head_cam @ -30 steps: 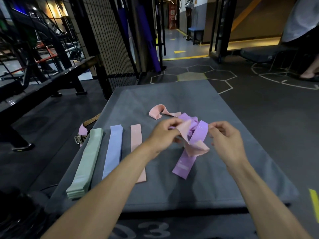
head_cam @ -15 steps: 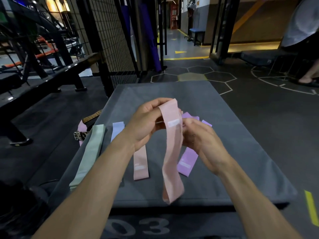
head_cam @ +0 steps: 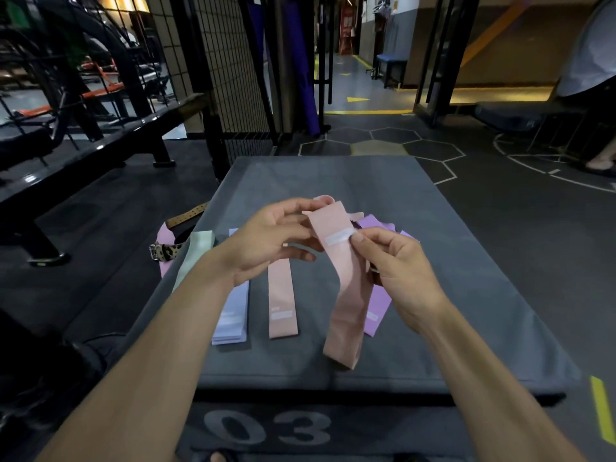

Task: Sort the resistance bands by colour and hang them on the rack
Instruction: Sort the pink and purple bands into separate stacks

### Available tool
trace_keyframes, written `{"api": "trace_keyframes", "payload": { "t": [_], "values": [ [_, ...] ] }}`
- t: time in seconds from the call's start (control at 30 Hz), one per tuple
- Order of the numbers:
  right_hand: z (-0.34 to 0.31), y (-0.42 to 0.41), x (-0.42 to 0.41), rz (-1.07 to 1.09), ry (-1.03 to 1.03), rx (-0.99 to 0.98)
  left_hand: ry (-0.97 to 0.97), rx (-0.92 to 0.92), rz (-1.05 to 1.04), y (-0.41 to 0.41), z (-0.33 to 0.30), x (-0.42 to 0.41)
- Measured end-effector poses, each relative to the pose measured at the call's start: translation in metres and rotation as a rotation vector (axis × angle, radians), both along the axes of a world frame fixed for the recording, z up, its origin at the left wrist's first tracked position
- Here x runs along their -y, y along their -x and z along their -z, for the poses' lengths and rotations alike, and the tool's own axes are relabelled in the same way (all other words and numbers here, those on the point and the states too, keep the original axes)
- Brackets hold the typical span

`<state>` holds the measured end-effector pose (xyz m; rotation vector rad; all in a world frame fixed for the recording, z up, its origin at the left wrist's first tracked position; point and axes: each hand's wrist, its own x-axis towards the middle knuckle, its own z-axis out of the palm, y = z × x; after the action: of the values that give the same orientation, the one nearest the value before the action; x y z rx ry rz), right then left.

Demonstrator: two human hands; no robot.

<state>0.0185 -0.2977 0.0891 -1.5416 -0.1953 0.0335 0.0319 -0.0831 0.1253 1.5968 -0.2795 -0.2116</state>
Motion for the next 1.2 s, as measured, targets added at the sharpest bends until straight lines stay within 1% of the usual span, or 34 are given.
{"api": "trace_keyframes", "payload": {
  "t": [0.07, 0.1, 0.13, 0.2, 0.23, 0.3, 0.4, 0.43, 0.5, 0.57, 0.63, 0.7, 0.87, 1.0, 1.1, 1.2],
  "values": [
    [-0.001, 0.001, -0.002, 0.01, 0.012, 0.01, 0.059, -0.063, 0.026, 0.001, -0.003, -0.001],
    [-0.001, 0.001, -0.003, 0.008, 0.018, 0.016, 0.032, -0.054, 0.009, 0.002, -0.004, 0.0],
    [-0.001, 0.002, -0.005, 0.0, 0.023, 0.017, -0.041, 0.003, -0.036, 0.002, -0.004, 0.002],
    [-0.002, 0.003, -0.007, -0.04, 0.033, 0.01, -0.202, 0.179, -0.184, 0.003, -0.002, 0.008],
    [-0.002, 0.003, -0.008, -0.084, 0.044, 0.005, -0.219, 0.251, -0.257, 0.002, -0.002, 0.01],
    [-0.002, 0.007, -0.007, -0.223, 0.079, -0.013, -0.13, 0.307, -0.365, 0.002, -0.008, 0.01],
    [-0.001, 0.013, -0.007, -0.44, 0.14, -0.07, 0.051, 0.323, -0.511, 0.0, -0.019, 0.0],
    [0.0, 0.014, -0.006, -0.48, 0.162, -0.092, 0.091, 0.325, -0.566, 0.0, -0.021, -0.005],
    [0.004, 0.013, -0.001, -0.493, 0.211, -0.128, 0.181, 0.314, -0.666, -0.002, -0.024, -0.017],
    [0.005, 0.011, 0.005, -0.442, 0.266, -0.146, 0.253, 0.281, -0.758, -0.003, -0.024, -0.031],
    [0.004, 0.009, 0.012, -0.369, 0.291, -0.153, 0.269, 0.243, -0.827, -0.003, -0.021, -0.045],
    [0.003, 0.006, 0.017, -0.299, 0.24, -0.162, 0.262, 0.212, -0.854, -0.003, -0.014, -0.056],
    [0.0, -0.001, 0.023, -0.076, 0.083, -0.128, 0.162, 0.114, -0.832, 0.001, 0.011, -0.076],
    [-0.002, -0.007, 0.027, 0.094, -0.027, -0.128, 0.048, 0.101, -0.761, 0.006, 0.027, -0.084],
    [-0.002, -0.01, 0.031, 0.144, -0.077, -0.141, -0.011, 0.083, -0.732, 0.008, 0.034, -0.094],
    [-0.002, -0.013, 0.035, 0.179, -0.083, -0.137, -0.057, 0.025, -0.679, 0.01, 0.041, -0.108]
  ]
}}
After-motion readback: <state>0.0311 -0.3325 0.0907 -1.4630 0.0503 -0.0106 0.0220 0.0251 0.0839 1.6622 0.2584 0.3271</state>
